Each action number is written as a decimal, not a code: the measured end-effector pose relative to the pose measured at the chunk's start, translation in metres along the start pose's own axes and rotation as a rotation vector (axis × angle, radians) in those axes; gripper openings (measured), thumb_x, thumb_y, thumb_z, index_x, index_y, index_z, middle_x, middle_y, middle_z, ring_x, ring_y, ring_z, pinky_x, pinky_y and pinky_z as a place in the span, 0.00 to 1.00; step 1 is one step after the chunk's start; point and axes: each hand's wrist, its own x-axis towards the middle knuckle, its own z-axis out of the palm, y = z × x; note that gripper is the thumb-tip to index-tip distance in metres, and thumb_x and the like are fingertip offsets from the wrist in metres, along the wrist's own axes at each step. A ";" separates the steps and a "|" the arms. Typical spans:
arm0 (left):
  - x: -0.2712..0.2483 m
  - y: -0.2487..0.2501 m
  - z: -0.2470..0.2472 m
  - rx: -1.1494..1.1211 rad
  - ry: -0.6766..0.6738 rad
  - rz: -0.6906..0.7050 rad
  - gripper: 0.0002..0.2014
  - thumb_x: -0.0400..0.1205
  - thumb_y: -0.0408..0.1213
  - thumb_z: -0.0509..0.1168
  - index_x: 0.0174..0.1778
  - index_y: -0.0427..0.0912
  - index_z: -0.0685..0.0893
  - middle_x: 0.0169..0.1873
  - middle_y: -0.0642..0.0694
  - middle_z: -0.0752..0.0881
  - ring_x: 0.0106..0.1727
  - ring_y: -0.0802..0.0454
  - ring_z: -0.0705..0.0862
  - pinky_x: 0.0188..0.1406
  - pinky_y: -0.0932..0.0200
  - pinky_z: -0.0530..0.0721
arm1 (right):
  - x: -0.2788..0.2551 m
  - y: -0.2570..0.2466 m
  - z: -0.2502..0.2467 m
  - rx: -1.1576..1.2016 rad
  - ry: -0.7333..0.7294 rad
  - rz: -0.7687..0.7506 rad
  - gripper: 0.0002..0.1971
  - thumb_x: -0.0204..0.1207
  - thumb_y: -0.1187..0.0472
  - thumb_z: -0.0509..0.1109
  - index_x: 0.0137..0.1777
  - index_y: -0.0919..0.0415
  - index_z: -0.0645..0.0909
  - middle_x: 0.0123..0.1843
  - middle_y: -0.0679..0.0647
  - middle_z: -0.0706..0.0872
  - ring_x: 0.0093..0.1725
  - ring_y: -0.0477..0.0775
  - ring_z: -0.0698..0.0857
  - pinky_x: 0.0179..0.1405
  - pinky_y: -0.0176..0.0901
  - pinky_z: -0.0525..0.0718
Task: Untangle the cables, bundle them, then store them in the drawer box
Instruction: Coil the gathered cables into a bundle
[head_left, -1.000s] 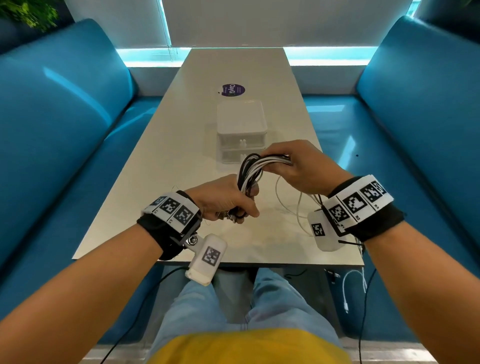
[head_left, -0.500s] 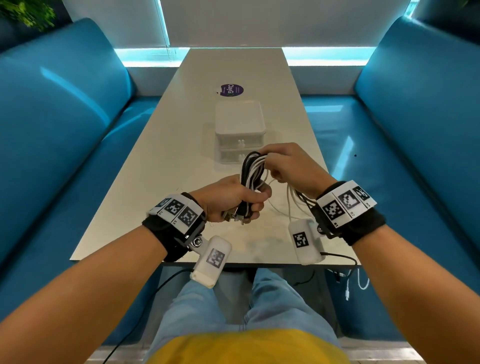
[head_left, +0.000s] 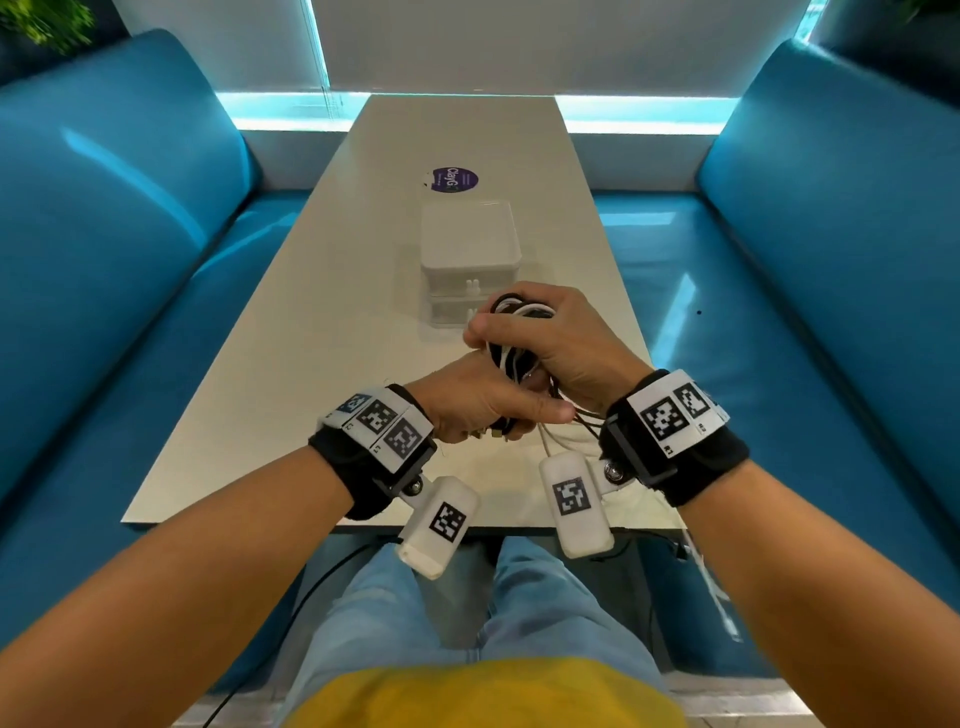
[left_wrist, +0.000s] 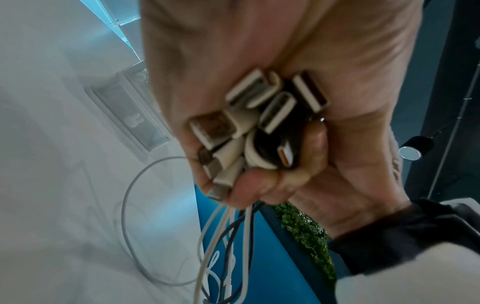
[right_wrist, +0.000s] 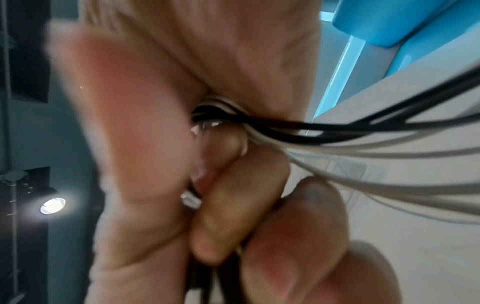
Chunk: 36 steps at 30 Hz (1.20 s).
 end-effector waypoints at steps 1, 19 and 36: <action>0.001 0.002 -0.001 0.017 0.007 -0.013 0.15 0.73 0.29 0.75 0.25 0.41 0.77 0.17 0.51 0.76 0.21 0.54 0.74 0.19 0.62 0.68 | 0.000 -0.002 0.001 0.015 0.010 -0.003 0.12 0.70 0.64 0.78 0.49 0.72 0.84 0.48 0.71 0.88 0.47 0.61 0.89 0.51 0.47 0.89; 0.008 -0.003 -0.013 -0.167 -0.005 -0.221 0.06 0.64 0.29 0.77 0.34 0.40 0.88 0.31 0.41 0.83 0.34 0.48 0.79 0.37 0.55 0.75 | 0.007 0.002 0.017 -0.060 0.103 -0.248 0.06 0.79 0.64 0.71 0.41 0.61 0.81 0.29 0.57 0.81 0.29 0.54 0.82 0.34 0.46 0.85; -0.007 0.001 -0.022 -0.322 -0.069 0.130 0.10 0.60 0.20 0.67 0.35 0.34 0.81 0.24 0.45 0.81 0.27 0.54 0.82 0.27 0.62 0.82 | 0.007 -0.004 0.042 0.136 0.189 -0.198 0.27 0.81 0.50 0.68 0.20 0.55 0.68 0.18 0.49 0.66 0.20 0.50 0.63 0.22 0.38 0.65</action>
